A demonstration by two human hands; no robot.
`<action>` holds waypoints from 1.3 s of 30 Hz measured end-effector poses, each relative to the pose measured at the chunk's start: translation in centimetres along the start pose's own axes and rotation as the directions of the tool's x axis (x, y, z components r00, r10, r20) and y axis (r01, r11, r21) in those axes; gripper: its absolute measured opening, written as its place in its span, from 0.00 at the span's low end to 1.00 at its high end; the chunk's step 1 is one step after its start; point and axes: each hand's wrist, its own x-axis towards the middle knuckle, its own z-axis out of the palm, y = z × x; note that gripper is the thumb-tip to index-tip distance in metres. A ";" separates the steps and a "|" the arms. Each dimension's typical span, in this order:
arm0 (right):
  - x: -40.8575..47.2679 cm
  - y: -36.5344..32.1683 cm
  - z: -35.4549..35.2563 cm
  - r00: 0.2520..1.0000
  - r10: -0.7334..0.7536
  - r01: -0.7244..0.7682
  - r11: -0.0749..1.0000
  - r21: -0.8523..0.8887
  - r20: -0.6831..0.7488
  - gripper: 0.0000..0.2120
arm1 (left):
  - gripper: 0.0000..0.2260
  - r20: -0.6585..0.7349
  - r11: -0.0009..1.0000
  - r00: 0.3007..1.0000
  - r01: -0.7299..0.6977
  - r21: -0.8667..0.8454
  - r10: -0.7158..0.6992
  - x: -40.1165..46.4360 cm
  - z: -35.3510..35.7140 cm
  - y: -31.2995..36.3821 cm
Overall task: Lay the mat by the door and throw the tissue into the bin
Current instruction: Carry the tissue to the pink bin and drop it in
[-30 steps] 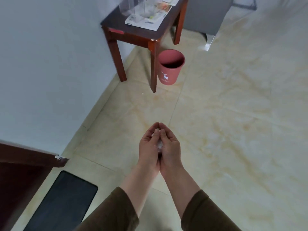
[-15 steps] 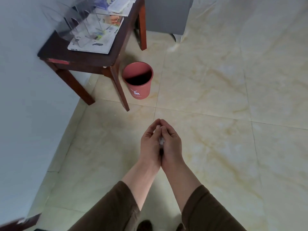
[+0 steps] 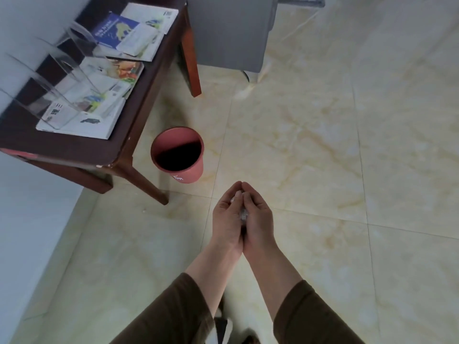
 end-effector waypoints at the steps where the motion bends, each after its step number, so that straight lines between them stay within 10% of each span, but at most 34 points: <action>1: 1.1 -0.7 0.7 1.000 0.009 -0.009 1.000 -0.005 -0.003 0.13 | 0.13 -0.011 1.000 1.000 0.004 0.017 -0.004 1.2 0.8 0.3; 22: 23.5 -17.3 14.5 0.982 0.092 -0.030 0.935 -0.353 0.162 0.12 | 0.10 -0.243 0.978 0.964 -0.148 -0.147 0.109 21.6 20.8 8.4; 39: 33.2 -9.7 27.1 0.826 0.510 -0.165 0.628 -0.761 0.242 0.12 | 0.15 -0.642 0.855 0.749 -0.433 -0.285 0.166 34.2 14.4 16.7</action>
